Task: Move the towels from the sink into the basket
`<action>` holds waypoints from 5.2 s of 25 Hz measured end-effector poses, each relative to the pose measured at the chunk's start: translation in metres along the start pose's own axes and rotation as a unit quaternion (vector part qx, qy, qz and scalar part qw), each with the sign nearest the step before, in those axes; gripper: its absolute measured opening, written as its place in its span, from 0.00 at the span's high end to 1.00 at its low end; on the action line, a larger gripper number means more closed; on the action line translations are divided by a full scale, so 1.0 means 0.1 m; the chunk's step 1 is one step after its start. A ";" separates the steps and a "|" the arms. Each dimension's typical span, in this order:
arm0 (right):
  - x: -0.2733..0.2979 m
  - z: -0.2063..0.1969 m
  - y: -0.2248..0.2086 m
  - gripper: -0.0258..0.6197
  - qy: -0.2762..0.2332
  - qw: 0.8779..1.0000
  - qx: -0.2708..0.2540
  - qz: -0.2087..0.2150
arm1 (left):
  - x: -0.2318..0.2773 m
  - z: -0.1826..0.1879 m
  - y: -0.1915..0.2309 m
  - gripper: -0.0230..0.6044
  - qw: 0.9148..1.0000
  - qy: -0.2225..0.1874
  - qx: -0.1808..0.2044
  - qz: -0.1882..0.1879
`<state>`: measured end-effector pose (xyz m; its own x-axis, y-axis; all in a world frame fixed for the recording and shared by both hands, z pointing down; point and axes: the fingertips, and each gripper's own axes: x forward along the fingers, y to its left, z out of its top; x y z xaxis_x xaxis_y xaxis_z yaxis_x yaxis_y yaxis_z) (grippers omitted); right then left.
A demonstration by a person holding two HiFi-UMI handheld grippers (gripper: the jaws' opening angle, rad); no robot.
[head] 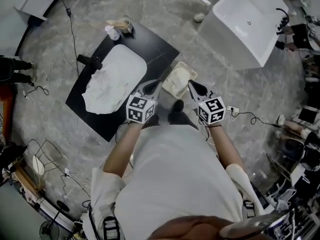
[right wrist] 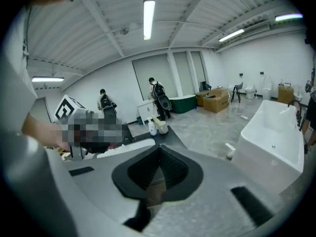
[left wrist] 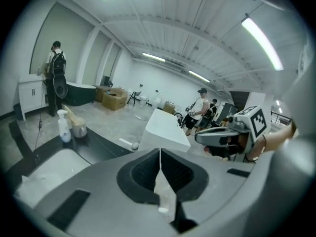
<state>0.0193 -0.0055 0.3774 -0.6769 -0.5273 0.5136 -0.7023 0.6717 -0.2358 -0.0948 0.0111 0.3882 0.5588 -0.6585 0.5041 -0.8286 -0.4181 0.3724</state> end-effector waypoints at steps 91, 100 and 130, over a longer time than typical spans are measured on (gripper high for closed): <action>1.66 -0.96 2.07 0.96 0.150 0.981 -0.061 0.103 | -1.99 -3.41 3.95 0.66 0.880 0.305 0.052 0.361; 1.55 -0.87 2.04 0.96 0.138 0.983 -0.073 0.102 | -2.05 -3.16 3.74 0.78 0.891 0.286 0.023 0.353; -0.13 0.26 0.25 0.96 -0.025 0.997 -0.055 -0.041 | -1.32 0.63 0.86 0.80 0.987 -0.099 0.035 0.123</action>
<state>0.0053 0.0044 0.3431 -0.6307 -0.6064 0.4842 -0.7290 0.6769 -0.1018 -0.2417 0.0227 0.3043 0.3285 -0.8520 0.4076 -0.9426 -0.2681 0.1992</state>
